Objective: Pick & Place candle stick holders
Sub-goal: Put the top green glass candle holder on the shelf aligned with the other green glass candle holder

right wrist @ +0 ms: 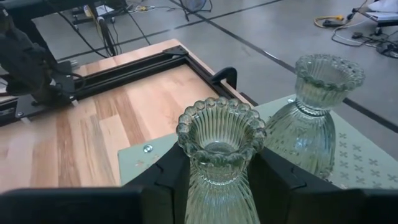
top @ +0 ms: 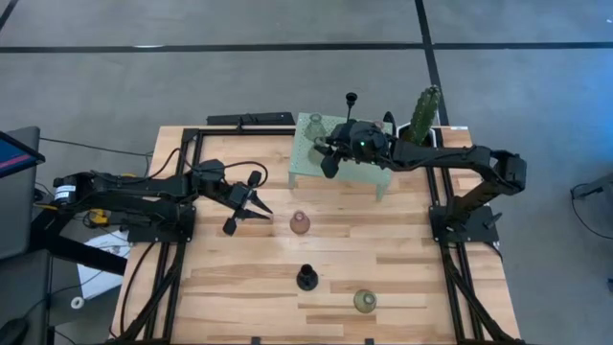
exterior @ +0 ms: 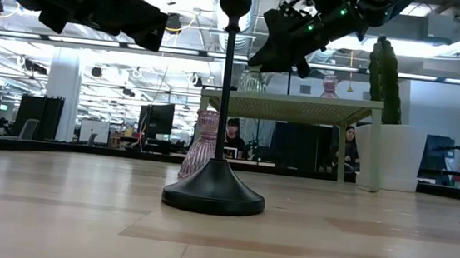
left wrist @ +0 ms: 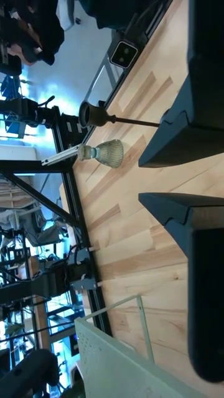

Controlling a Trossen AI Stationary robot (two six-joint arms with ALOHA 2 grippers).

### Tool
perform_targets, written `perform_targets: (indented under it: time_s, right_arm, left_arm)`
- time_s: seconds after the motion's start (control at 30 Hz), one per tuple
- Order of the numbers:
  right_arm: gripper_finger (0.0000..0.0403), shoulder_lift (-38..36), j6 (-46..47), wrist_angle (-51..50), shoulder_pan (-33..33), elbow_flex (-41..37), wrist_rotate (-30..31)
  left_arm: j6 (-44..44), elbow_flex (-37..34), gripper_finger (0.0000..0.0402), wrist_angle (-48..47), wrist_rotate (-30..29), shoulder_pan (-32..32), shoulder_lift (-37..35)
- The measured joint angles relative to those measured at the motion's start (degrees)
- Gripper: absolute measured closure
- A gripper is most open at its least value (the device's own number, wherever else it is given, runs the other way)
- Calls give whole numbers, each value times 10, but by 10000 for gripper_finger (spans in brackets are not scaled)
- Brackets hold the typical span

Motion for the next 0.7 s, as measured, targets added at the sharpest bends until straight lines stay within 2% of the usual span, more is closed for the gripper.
perform_targets:
  time_s: [0.27, 0.53, 0.7]
  right_arm:
    - [270, 0, 0, -1, 0, 0, 0]
    - [221, 0, -2, 4, 0, 0, 1]
    - [205, -1, -18, 5, 0, 0, 1]
  left_arm:
    - [0, 0, 325, 0, 0, 0, 0]
    - [0, 0, 325, 0, 0, 0, 0]
    - [0, 0, 325, 0, 0, 0, 0]
